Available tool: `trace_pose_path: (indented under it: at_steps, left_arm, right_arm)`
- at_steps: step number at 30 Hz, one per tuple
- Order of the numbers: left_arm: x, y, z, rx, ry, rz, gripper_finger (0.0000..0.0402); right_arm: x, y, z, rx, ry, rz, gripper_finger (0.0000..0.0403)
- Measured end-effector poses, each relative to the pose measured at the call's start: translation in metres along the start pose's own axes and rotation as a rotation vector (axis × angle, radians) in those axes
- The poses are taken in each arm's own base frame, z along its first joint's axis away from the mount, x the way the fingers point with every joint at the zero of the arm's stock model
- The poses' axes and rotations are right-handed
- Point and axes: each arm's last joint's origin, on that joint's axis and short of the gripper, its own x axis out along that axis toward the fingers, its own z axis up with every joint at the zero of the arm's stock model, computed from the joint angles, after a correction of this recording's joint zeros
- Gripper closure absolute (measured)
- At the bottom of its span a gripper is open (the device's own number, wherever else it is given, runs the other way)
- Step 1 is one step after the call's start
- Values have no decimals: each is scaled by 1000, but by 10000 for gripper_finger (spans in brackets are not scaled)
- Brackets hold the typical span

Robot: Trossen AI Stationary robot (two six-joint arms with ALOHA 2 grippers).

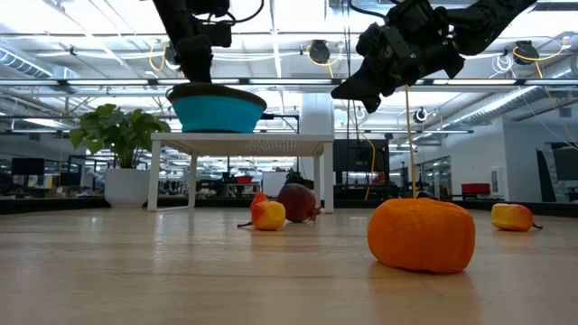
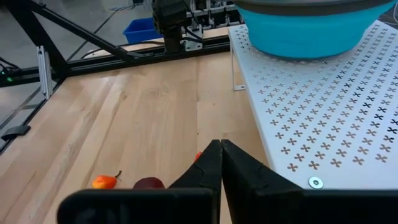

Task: Pick & Place Fruit
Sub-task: Put the kiwi into the strainer bowl on the shelf

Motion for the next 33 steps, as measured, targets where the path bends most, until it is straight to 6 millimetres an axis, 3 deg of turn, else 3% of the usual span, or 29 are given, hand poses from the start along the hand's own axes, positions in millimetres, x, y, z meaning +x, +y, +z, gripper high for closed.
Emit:
trace_pose_path:
  at_steps: [8, 17, 22, 26, 33]
  left_arm:
    - [-1, 1, 1, 5, -14, 13, 224]
    - [-1, 1, 1, 5, -11, 24, 136]
    - [-7, 6, 2, 53, 25, 194, 104]
    - [-27, 11, 12, -19, -33, 287, 106]
    - [-44, 6, 14, -137, -143, 163, 163]
  right_arm:
    - [0, 0, 0, 2, -1, 0, 402]
    - [0, 0, 0, 2, -1, 0, 402]
    - [0, 0, 0, 1, -1, -1, 402]
    - [0, -1, 0, -47, 1, -5, 402]
    - [-2, 0, -2, -11, 26, -3, 402]
